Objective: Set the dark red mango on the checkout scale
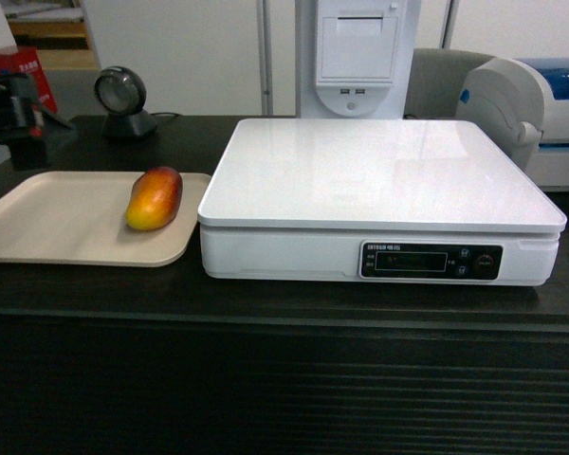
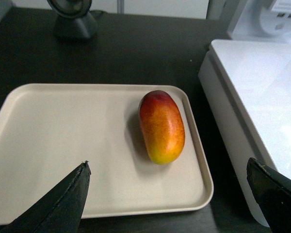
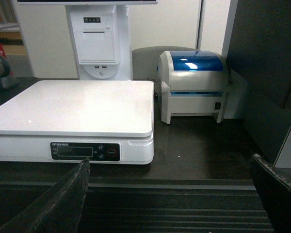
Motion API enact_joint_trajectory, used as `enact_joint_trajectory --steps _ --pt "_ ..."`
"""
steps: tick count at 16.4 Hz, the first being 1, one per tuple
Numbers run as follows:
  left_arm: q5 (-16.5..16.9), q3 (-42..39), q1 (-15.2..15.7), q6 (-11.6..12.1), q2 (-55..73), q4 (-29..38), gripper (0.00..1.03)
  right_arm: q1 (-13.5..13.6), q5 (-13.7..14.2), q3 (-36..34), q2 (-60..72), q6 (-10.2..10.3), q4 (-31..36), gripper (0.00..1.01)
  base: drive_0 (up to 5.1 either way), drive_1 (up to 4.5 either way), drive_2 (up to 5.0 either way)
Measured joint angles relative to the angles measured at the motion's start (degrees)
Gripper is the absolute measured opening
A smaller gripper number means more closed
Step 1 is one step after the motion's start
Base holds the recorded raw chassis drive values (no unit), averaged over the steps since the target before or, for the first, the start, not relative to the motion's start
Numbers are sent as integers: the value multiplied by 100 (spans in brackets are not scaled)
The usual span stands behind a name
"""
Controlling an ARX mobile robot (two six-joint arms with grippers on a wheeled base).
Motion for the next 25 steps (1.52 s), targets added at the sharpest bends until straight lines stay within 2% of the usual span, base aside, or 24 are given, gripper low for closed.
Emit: enact_joint_trajectory --steps 5,10,15,22,23,25 --pt "275 2245 -101 356 2092 -1161 98 0 0 0 0 2 0 98 0 0 0" --pt "254 4028 -203 496 3150 -2175 98 0 0 0 2 2 0 98 0 0 0" --pt "203 5049 -323 645 3987 -2914 98 0 0 0 0 2 0 98 0 0 0" --pt "63 5528 -363 979 4441 -3626 98 0 0 0 0 2 0 98 0 0 0" --pt "61 5530 -376 1051 4441 -3644 92 0 0 0 0 2 0 98 0 0 0" --pt "57 5539 -389 1099 4441 -3628 68 0 0 0 0 2 0 98 0 0 0"
